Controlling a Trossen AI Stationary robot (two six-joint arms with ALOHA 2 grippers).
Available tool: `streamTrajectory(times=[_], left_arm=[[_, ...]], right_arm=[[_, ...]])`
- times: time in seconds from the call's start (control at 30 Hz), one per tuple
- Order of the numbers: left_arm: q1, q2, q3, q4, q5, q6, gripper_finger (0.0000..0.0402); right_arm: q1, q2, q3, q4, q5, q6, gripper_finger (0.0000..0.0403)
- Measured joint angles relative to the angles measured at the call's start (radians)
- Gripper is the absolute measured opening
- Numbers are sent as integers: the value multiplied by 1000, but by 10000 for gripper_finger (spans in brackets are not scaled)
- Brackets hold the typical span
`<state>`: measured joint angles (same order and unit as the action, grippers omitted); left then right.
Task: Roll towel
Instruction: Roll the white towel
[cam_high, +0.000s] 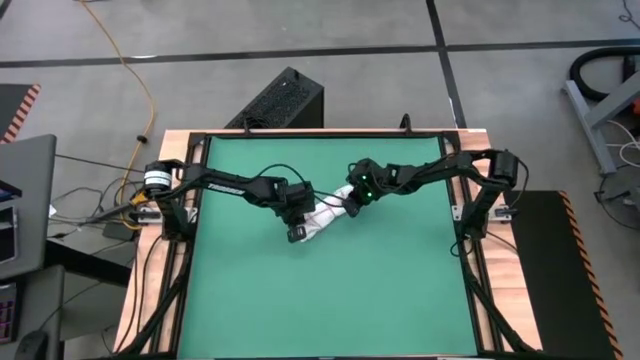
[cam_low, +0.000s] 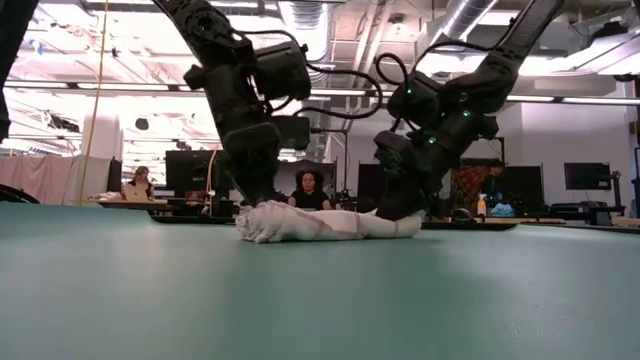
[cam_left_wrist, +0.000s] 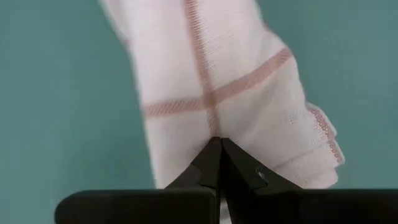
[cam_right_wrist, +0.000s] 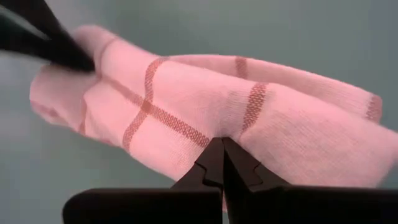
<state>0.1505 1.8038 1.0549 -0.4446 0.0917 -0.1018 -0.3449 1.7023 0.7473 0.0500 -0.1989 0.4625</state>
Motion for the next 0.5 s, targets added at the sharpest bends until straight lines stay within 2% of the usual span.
streamTrajectory(times=[0.13,0.23,0.33,0.4,0.5], left_arm=[[1,-65,32,-49,-55,-21,0],[1,-119,50,-53,-59,-76,0],[-2,-174,66,-29,-94,-235,0],[-22,-210,67,80,-185,-361,0],[-99,-228,49,244,-416,-416,0]], right_arm=[[13,2,-28,39,14,7,17],[18,2,-30,53,18,19,17],[18,3,-31,63,18,25,17],[18,3,-31,63,18,41,17],[18,4,-31,73,18,45,16]])
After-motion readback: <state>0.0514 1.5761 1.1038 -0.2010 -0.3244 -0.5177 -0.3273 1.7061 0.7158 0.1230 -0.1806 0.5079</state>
